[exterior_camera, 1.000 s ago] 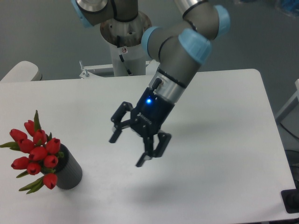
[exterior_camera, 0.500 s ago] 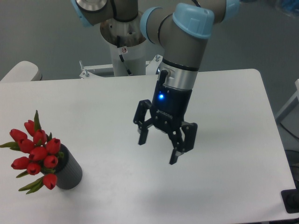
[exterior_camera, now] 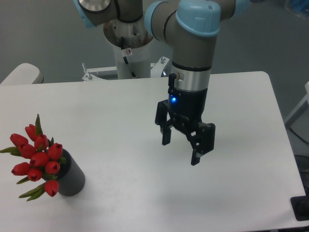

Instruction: Insert the flowers into the vase

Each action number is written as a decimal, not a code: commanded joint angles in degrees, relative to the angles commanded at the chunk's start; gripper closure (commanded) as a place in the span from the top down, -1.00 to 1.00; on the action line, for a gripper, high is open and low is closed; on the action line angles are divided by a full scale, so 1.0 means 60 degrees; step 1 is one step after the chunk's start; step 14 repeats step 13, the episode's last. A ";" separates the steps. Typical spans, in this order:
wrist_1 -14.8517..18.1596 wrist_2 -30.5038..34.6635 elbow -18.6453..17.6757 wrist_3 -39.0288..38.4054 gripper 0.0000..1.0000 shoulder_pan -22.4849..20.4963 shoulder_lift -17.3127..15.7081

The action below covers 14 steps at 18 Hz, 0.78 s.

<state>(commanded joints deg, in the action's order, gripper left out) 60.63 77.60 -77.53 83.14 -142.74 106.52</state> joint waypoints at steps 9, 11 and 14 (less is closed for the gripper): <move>0.0207 0.1099 0.0236 0.0060 1.00 0.0439 0.0147; 0.0192 0.1144 0.0236 0.0016 1.00 0.0498 0.0176; 0.0192 0.1173 0.0250 0.0001 1.00 0.0571 0.0176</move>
